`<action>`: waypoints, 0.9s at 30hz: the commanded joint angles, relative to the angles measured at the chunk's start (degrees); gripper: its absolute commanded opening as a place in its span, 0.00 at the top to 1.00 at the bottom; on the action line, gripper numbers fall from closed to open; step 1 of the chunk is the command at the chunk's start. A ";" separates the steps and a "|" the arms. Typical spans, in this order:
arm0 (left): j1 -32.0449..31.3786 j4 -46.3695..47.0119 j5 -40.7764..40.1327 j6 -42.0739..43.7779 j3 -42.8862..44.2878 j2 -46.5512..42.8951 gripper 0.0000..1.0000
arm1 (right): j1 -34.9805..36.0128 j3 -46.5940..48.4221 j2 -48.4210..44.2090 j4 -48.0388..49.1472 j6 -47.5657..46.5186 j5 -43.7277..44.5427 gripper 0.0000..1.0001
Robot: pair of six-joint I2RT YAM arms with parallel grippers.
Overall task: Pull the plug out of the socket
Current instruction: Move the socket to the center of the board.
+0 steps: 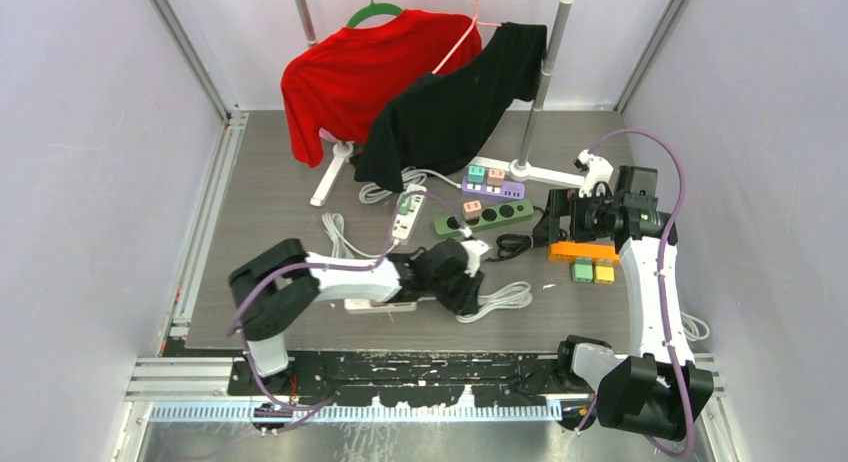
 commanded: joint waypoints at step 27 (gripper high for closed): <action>-4.72 17.31 -4.17 13.35 -15.67 -32.65 0.24 | -1.32 -2.52 -5.02 -1.70 -12.16 -19.71 0.00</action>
